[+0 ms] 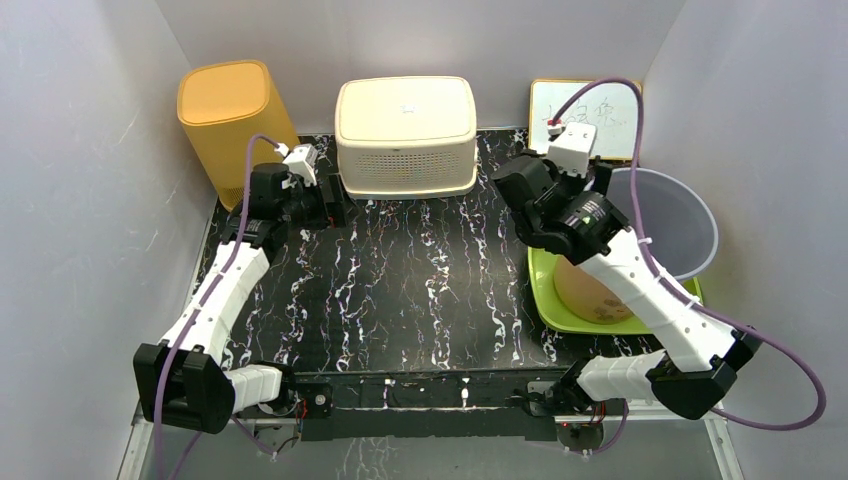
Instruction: Turn the large container upside down
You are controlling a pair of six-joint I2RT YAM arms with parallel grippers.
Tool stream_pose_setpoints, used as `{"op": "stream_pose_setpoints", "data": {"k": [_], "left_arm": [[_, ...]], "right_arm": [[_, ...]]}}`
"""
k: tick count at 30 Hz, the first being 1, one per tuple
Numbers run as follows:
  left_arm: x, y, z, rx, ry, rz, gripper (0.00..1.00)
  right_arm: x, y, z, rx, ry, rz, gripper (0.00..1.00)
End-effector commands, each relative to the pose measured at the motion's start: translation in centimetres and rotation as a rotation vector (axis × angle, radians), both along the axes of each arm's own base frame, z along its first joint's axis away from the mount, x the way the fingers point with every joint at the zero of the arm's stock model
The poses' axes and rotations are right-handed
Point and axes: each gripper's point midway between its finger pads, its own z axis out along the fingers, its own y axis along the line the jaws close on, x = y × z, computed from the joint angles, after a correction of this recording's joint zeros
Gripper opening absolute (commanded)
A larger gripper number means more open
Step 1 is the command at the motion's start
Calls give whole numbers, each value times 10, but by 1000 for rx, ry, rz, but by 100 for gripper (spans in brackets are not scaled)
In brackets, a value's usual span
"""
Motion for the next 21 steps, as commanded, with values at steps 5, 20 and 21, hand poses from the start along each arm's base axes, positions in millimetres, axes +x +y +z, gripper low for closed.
{"op": "stream_pose_setpoints", "data": {"k": [5, 20, 21], "left_arm": [[-8, -12, 3, -61, -27, -53, 98], [-13, -6, 9, -27, -52, -50, 98], [-13, -6, 7, -25, -49, -50, 98]], "right_arm": [[-4, -63, 5, 7, -40, -163, 82], [28, -71, -40, 84, 20, -111, 66], [27, -72, -43, 86, 22, -109, 60]]}}
